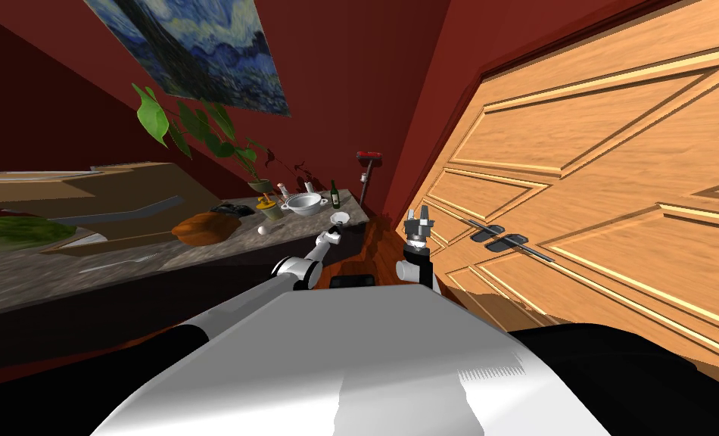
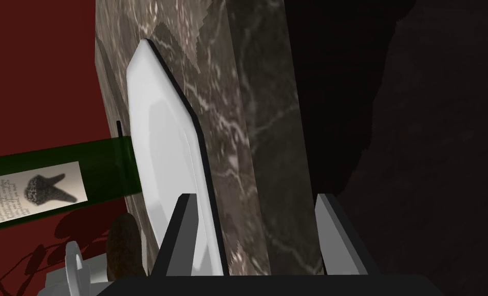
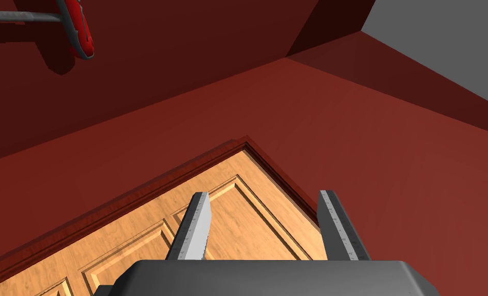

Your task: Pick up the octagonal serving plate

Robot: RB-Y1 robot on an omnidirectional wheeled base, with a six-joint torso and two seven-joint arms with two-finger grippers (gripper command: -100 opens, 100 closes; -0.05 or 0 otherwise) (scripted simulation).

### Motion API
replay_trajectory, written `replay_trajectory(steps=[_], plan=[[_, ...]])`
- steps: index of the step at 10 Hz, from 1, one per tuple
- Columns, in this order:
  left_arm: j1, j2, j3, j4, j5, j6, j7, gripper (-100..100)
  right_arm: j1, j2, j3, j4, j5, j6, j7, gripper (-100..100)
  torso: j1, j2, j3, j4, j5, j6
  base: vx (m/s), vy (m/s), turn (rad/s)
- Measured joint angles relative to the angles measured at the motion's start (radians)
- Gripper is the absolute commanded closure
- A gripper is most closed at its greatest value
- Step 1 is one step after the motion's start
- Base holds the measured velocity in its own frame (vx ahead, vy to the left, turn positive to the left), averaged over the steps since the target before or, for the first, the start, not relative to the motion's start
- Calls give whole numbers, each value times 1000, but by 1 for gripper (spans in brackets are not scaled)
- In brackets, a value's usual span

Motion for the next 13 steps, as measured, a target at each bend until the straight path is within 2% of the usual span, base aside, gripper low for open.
replay_trajectory(steps=[2, 4, 5, 6, 7, 8, 10, 12, 13], plan=[[49, -1, -6, -68, -4, 11, -1, 100, 0, 0, 0, 0, 0, 0, 0, 0, 3, 5, 0, -5, 0, -4, -5, -1, 4], [80, -4, -5, -126, -7, 17, -3, 100, 0, 0, 0, 0, 0, 0, 0, 0, 5, 8, 3, -2, -1, -6, 28, 9, 29], [98, -5, -26, -141, -37, 24, 21, 100, 0, 0, 0, 0, 0, 0, 0, 0, 6, 6, 1, -4, -1, -7, 112, 25, 26], [141, -5, -62, -194, -57, 46, 40, 100, 0, 0, 0, 0, 0, 0, 0, 0, 7, 3, -2, -7, 0, -7, 63, 15, -10], [179, -7, -78, -245, -66, 60, 47, 100, 0, 0, 0, 0, 0, 0, 0, 0, 7, 3, -3, -9, -1, -8, 10, 6, -3], [191, -10, -74, -261, -74, 58, 49, 100, 0, 0, 0, 0, 0, 0, 0, 0, 8, 3, -2, -8, -1, -8, 91, 27, 39], [246, -7, -134, -326, -118, 93, 93, 100, 0, 0, 0, 0, 0, 0, 0, 0, 11, -4, -7, -11, -2, -9, 85, 19, 16], [305, -7, -152, -402, -133, 100, 99, 100, 0, 0, 0, 0, 0, 0, 0, 0, 11, -1, -7, -13, -2, -11, -1, -2, -4], [318, -7, -153, -425, -133, 102, 99, 100, 0, 0, 0, 0, 0, 0, 0, 0, 11, 2, -5, -11, -3, -11, 103, 26, 59]])
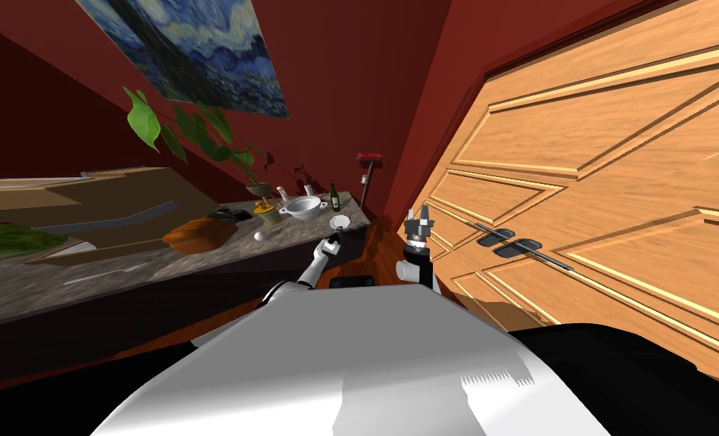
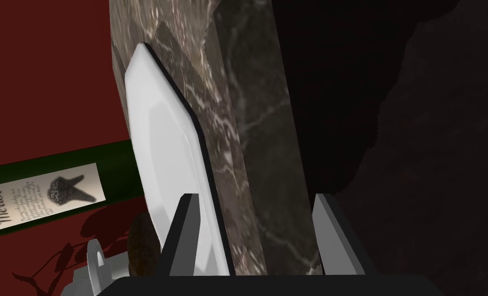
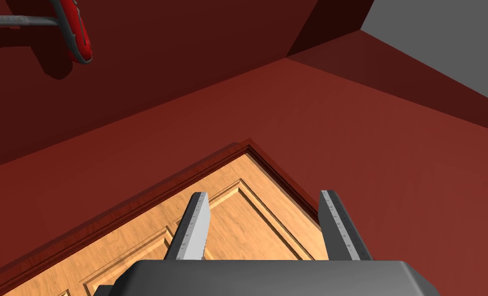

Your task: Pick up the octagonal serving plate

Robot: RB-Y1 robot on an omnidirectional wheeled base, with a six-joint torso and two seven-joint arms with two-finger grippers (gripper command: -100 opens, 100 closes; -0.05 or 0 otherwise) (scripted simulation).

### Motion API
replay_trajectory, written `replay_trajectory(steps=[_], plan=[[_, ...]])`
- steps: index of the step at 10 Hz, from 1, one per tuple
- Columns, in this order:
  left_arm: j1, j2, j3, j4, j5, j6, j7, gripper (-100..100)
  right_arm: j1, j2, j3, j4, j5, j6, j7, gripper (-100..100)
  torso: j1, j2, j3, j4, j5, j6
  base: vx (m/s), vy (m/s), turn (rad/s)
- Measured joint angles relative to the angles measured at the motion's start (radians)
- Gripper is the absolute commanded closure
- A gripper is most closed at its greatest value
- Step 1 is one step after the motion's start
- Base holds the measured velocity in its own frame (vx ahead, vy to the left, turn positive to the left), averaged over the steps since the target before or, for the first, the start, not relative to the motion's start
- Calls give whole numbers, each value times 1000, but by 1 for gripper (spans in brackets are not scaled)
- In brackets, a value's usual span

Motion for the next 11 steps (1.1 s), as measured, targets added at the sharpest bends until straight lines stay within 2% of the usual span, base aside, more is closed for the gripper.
replay_trajectory(steps=[2, 4, 6, 7, 8, 10, 11], plan=[[64, 2, -61, -79, -44, 41, 43, 100, 0, 0, 0, 0, 0, 0, 0, 0, 1, -6, -4, -3, 0, 1, 87, 17, 11], [110, 1, -72, -135, -61, 38, 52, 100, 0, 0, 0, 0, 0, 0, 0, 0, -1, -2, -3, -3, -1, 1, 40, 13, 15], [177, -3, -125, -204, -117, 63, 95, 100, 0, 0, 0, 0, 0, 0, 0, 0, -1, -4, -6, -10, 0, 2, 86, 23, 18], [206, 1, -143, -244, -120, 77, 101, 100, 0, 0, 0, 0, 0, 0, 0, 0, -2, -1, -6, -12, 0, 2, 3, -2, -16], [227, 1, -149, -277, -121, 85, 102, 100, 0, 0, 0, 0, 0, 0, 0, 0, -4, 3, -4, -11, 0, 2, 74, 7, 56], [284, -2, -203, -345, -174, 123, 144, 100, 0, 0, 0, 0, 0, 0, 0, 0, -7, 2, -6, -14, 1, 5, 80, 22, 16], [311, -4, -218, -378, -183, 132, 151, 100, 0, 0, 0, 0, 0, 0, 0, 0, -9, 4, -5, -14, 1, 7, 15, 5, -28]])
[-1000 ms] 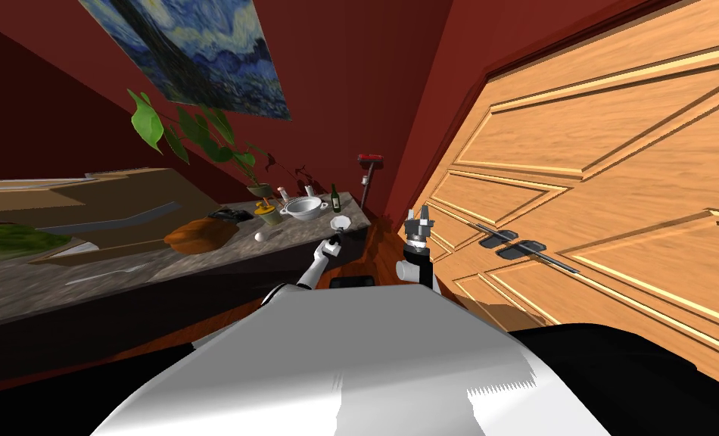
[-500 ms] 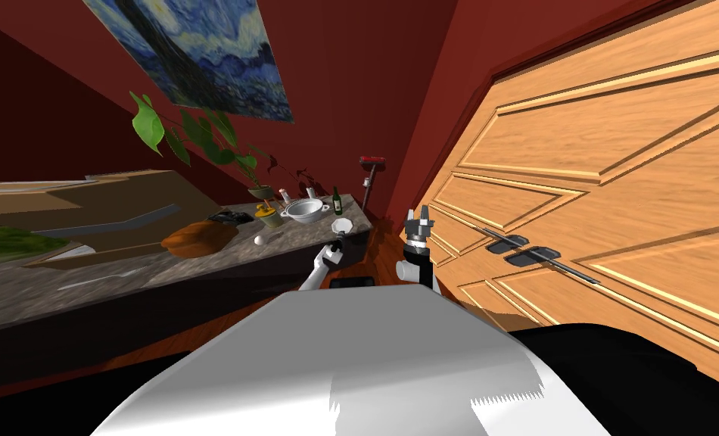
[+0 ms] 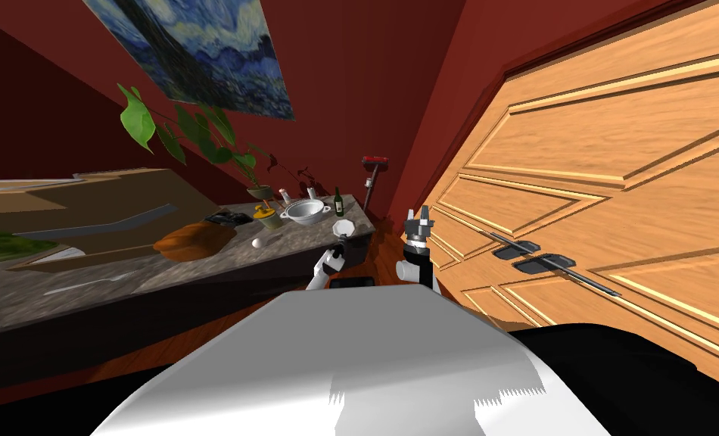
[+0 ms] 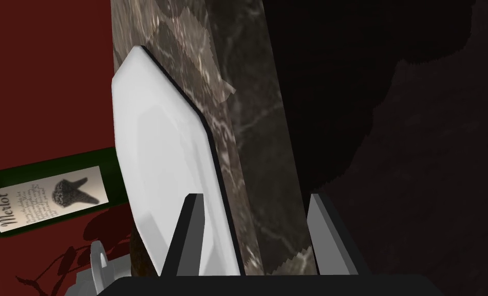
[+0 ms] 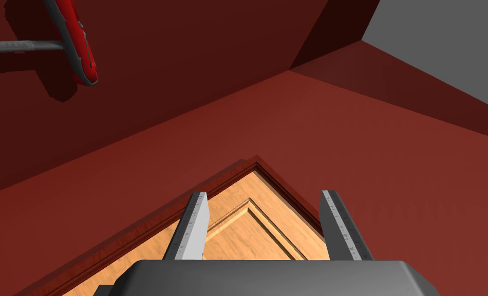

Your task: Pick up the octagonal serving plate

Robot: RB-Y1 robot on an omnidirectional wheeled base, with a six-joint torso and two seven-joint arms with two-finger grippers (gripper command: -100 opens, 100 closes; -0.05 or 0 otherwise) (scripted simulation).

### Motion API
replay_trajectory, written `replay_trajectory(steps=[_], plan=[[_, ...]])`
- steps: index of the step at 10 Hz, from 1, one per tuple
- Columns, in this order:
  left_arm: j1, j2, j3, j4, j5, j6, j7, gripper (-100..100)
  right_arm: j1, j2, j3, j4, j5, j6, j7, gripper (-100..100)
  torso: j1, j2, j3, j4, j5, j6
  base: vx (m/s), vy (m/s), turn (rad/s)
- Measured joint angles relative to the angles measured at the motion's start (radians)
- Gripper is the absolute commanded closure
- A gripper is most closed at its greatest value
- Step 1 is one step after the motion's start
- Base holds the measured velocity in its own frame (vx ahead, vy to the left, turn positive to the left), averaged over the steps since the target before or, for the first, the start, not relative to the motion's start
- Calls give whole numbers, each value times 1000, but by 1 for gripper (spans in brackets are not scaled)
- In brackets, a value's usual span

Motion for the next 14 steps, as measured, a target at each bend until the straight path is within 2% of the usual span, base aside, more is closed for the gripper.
replay_trajectory(steps=[2, 4, 5, 7, 9, 10, 12, 14], plan=[[45, 4, -9, -59, 0, -2, 2, 100, 0, 0, 0, 0, 0, 0, 0, 0, -2, 8, 4, 1, -1, -1, 28, 6, 31], [95, -1, -58, -110, -53, 27, 45, 100, 0, 0, 0, 0, 0, 0, 0, 0, -4, 7, 3, -1, 0, 1, 86, 21, 15], [122, -7, -71, -134, -67, 32, 53, 100, 0, 0, 0, 0, 0, 0, 0, 0, -6, 8, 3, -2, 0, 3, 23, 0, -22], [169, 1, -85, -200, -63, 42, 53, 100, 0, 0, 0, 0, 0, 0, 0, 0, -9, 17, 9, 1, -1, 2, 33, -2, 21], [230, 0, -138, -264, -112, 74, 96, 100, 0, 0, 0, 0, 0, 0, 0, 0, -9, 16, 8, 0, 0, 4, 81, 21, 19], [261, -1, -153, -298, -121, 80, 103, 100, 0, 0, 0, 0, 0, 0, 0, 0, -10, 17, 8, -1, -1, 4, 8, 4, -16], [290, -3, -161, -342, -126, 83, 105, 100, 0, 0, 0, 0, 0, 0, 0, 0, -11, 19, 11, 3, -2, 4, 39, 10, 20], [362, 2, -221, -417, -173, 118, 146, 100, 0, 0, 0, 0, 0, 0, 0, 0, -10, 13, 7, 1, -1, 4, 85, 12, 11]])
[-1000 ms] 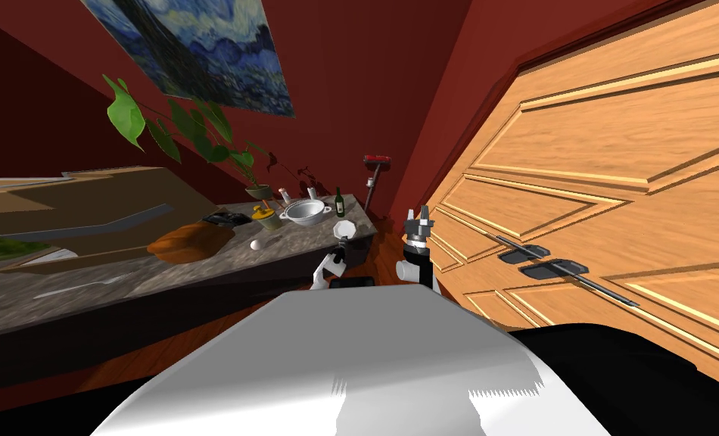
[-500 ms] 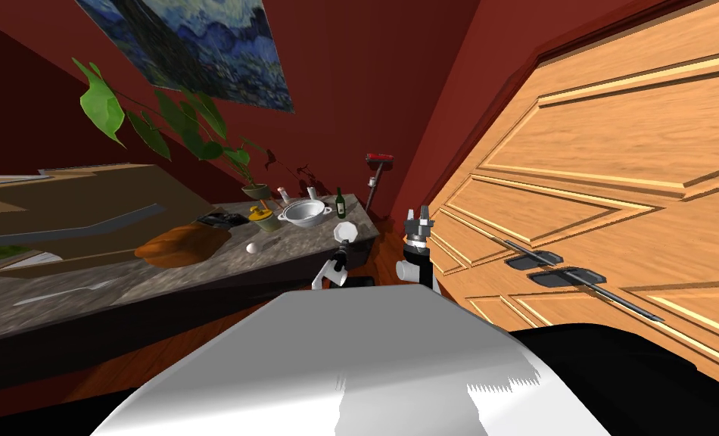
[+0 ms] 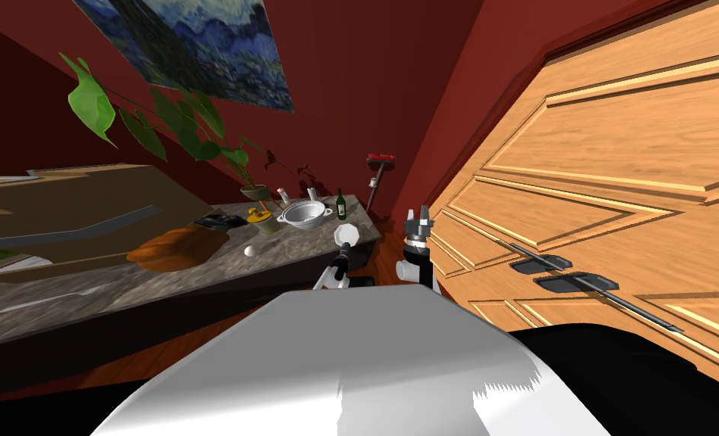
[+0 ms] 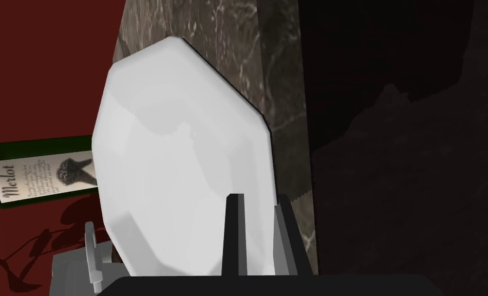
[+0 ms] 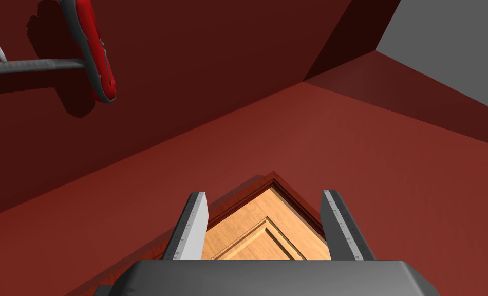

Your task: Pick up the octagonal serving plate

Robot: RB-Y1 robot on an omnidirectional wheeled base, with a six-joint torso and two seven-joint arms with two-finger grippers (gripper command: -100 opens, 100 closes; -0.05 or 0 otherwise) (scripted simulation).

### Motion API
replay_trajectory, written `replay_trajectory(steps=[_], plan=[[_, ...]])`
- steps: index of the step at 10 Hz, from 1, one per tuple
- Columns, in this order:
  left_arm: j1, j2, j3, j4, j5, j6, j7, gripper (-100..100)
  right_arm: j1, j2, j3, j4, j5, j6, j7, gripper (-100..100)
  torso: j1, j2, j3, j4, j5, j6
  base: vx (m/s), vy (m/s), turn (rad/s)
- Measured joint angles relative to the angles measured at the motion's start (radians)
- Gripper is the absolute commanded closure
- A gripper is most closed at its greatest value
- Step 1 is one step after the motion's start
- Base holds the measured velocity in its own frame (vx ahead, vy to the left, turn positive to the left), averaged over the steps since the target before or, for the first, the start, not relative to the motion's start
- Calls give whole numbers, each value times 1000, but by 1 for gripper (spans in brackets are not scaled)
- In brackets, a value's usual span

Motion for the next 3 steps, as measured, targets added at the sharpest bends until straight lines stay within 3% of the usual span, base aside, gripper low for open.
replay_trajectory(steps=[2, 3], plan=[[47, -3, -16, -67, -13, 6, 9, 100, 0, 0, 0, 0, 0, 0, 0, 0, -1, 4, 2, 1, 0, 0, 4, 0, -1], [47, -4, -16, -72, -14, 5, 10, 0, 0, 0, 0, 0, 0, 0, 0, 0, -1, 5, 2, 0, 0, 0, 0, 0, 0]])
